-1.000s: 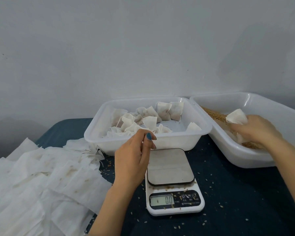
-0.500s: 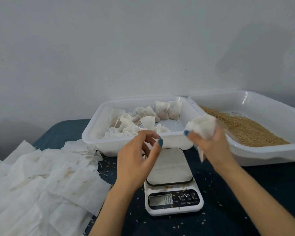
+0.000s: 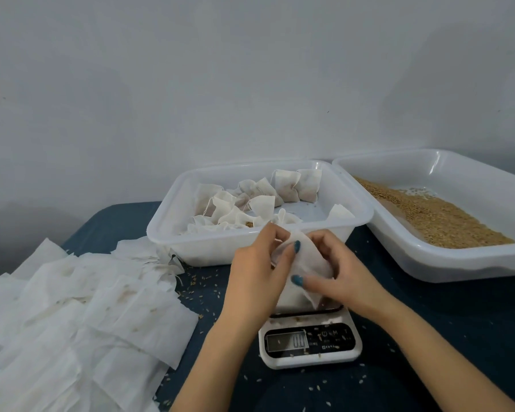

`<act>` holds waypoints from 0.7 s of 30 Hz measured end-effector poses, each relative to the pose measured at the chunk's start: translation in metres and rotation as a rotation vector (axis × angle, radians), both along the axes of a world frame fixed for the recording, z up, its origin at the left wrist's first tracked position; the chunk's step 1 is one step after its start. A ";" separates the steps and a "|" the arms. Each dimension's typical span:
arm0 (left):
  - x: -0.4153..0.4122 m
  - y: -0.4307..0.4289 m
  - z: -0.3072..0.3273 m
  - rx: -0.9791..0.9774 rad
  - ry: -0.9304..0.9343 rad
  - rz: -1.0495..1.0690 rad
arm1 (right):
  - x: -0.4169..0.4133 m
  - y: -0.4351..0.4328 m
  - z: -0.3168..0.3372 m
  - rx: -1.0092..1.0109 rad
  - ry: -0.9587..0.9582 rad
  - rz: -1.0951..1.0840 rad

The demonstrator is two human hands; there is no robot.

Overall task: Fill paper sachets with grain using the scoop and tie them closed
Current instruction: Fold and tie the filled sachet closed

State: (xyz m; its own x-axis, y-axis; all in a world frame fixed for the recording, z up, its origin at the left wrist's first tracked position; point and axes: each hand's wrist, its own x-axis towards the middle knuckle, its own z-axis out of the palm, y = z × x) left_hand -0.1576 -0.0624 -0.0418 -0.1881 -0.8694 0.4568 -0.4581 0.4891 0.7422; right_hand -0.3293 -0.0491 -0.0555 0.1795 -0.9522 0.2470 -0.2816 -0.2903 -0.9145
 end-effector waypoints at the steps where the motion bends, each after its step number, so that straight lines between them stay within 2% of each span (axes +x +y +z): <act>1: 0.002 -0.002 0.001 0.026 0.040 0.013 | -0.007 0.001 0.000 0.010 -0.049 -0.006; 4: 0.009 -0.006 0.002 0.165 0.061 0.012 | -0.020 0.000 -0.002 -0.032 -0.071 -0.106; 6: 0.013 -0.008 -0.001 0.174 -0.171 0.079 | -0.020 -0.004 -0.005 -0.057 -0.080 -0.173; 8: 0.018 -0.008 -0.003 0.091 -0.434 0.215 | -0.018 -0.004 -0.006 -0.067 -0.090 -0.208; 9: 0.020 -0.008 -0.002 0.055 -0.481 0.271 | -0.018 -0.005 -0.007 -0.068 -0.103 -0.225; 13: 0.027 -0.010 0.000 -0.024 -0.608 0.428 | -0.018 -0.007 -0.011 -0.060 -0.171 -0.298; 16: 0.031 -0.012 0.000 -0.013 -0.672 0.488 | -0.018 -0.008 -0.012 -0.057 -0.211 -0.334; 21: 0.034 -0.014 -0.002 -0.014 -0.633 0.512 | -0.019 -0.008 -0.013 -0.054 -0.233 -0.358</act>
State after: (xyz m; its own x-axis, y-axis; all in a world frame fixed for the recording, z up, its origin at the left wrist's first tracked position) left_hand -0.1234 -0.0764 -0.0438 0.0049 -0.9127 0.4087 -0.9583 0.1126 0.2628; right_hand -0.3479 -0.0572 -0.0681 -0.2264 -0.9290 0.2929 -0.1611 -0.2608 -0.9519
